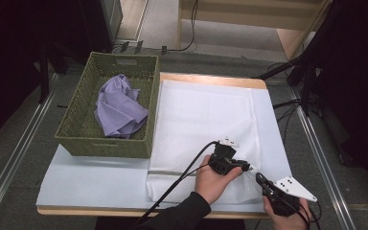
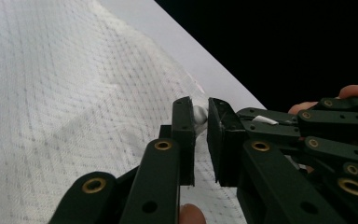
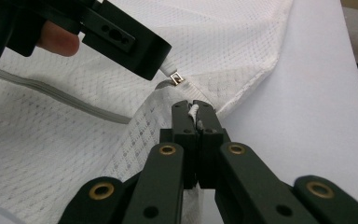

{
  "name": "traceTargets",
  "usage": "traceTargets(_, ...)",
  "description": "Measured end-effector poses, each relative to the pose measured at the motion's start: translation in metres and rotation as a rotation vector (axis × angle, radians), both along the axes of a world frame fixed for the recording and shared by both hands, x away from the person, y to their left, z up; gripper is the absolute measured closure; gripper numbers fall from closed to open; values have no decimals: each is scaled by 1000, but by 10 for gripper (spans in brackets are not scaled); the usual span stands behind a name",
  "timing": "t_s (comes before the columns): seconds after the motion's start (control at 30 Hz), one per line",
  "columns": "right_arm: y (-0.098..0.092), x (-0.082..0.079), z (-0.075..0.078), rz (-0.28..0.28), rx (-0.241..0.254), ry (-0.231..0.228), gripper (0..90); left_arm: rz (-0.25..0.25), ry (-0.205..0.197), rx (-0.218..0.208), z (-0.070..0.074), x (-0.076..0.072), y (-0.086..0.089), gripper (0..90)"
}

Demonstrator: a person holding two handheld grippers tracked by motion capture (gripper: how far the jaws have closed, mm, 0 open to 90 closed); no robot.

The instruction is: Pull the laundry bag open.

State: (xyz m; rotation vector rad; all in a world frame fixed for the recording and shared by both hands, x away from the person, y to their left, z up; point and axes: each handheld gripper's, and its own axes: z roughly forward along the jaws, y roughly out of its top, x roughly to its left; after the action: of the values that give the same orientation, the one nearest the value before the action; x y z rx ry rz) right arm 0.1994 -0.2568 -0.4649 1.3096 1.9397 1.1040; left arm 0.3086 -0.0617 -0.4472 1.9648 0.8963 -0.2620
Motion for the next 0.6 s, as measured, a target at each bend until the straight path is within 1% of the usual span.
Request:
traceTargets(0.03, 0, 0, 0, 3, -3, 0, 900, -1, 7, -8, -1, 0, 0, 789)
traceTargets(0.1, 0, 0, 0, 4, -6, 1, 900, 0, 9, -10, -2, 1, 0, 772)
traceTargets(0.2, 1, 0, 0, 7, -12, -3, 900, 0, 13, -28, -1, 1, -1, 778)
traceTargets(0.3, 2, -1, 0, 15, -13, -6, 900, 2, 18, -31, -1, 1, -1, 817)
traceTargets(0.37, 1, -1, 0, 16, -12, -7, 900, -14, 23, -33, -2, 2, -1, 862)
traceTargets(0.43, 0, -1, 0, 9, -4, -7, 900, -23, 37, -54, -4, 2, 1, 873)
traceTargets(0.47, -1, -1, 0, 3, 11, -8, 900, -21, 53, -80, -4, 2, 2, 874)
traceTargets(0.5, -6, -1, 0, -17, 75, -16, 841, -23, 73, -106, -6, 3, 5, 875)
traceTargets(0.53, -6, -1, 0, -17, 75, -16, 841, -21, 86, -122, -8, 4, 6, 875)
traceTargets(0.57, -7, -1, 1, -27, 94, -18, 779, -23, 94, -143, -10, 4, 8, 875)
traceTargets(0.6, -9, -1, 1, -45, 111, -24, 722, -23, 93, -158, -11, 3, 10, 875)
